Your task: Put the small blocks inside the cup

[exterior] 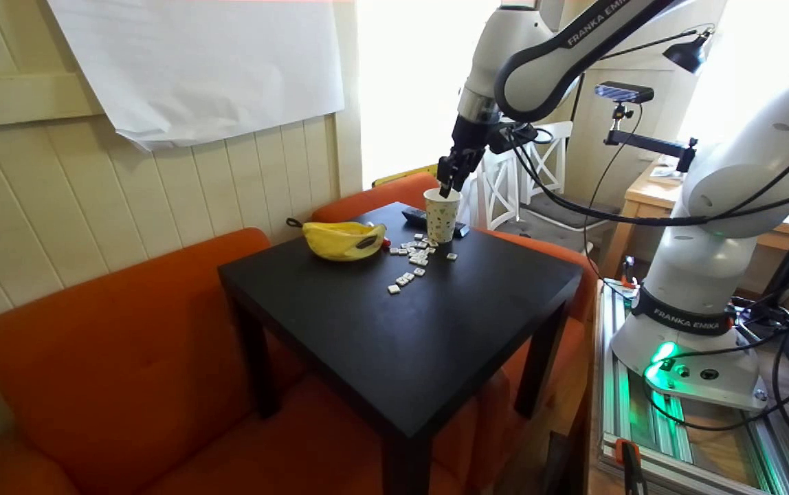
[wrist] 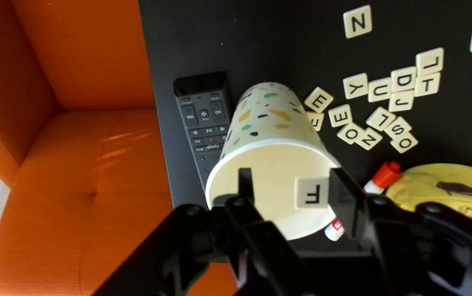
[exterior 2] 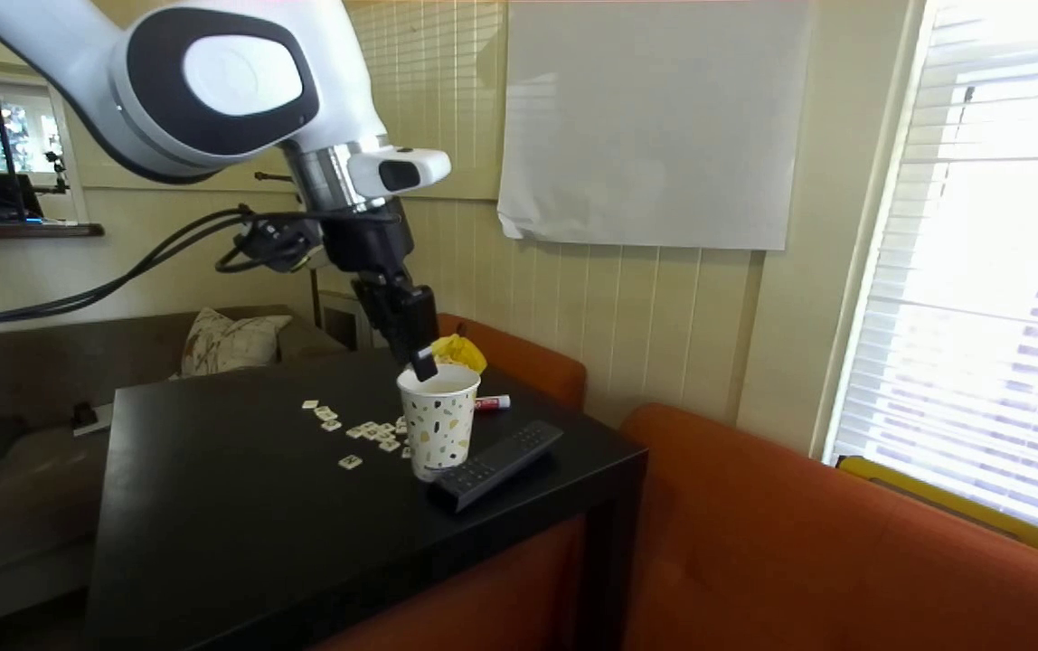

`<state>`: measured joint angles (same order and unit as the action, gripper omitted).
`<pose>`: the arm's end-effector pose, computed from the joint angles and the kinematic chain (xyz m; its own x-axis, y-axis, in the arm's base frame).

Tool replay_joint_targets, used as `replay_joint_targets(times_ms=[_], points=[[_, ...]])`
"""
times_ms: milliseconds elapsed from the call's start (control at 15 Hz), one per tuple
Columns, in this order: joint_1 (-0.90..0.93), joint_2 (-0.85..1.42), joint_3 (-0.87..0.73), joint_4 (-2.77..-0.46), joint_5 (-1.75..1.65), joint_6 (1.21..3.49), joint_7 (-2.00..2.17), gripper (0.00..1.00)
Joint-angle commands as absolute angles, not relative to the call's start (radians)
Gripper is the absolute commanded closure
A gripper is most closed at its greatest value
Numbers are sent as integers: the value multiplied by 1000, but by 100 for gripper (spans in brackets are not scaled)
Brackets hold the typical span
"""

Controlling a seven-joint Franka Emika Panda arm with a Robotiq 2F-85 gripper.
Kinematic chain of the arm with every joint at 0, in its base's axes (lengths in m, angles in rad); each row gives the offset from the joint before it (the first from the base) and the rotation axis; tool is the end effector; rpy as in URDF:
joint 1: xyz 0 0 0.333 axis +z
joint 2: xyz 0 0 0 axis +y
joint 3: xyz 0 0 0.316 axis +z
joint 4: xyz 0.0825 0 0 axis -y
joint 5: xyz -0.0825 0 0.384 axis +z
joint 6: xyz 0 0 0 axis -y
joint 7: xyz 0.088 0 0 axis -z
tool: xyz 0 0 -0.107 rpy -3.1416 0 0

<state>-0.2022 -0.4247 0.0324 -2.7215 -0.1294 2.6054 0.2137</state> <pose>0.3977 -0.0659 0.3862 0.9138 -0.2586 0.3132 -0.2860 -0.9572 0.0443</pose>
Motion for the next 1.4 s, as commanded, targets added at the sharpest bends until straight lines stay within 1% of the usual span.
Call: replay_joint_targets(times_ms=[0,133,200,533,1067,1133,1333], points=[[-217,-410,38,-2724,-156,2638,245,19],[-221,-413,39,-2726,-159,2641,248,5],[-222,-414,40,-2726,-160,2641,250,1],[-230,-419,41,-2727,-164,2641,260,0],[-293,-420,44,-2729,-183,2677,325,0],[-275,-423,33,-2727,-163,2657,300,0],[-137,-513,-46,-2741,-10,2516,145,0]])
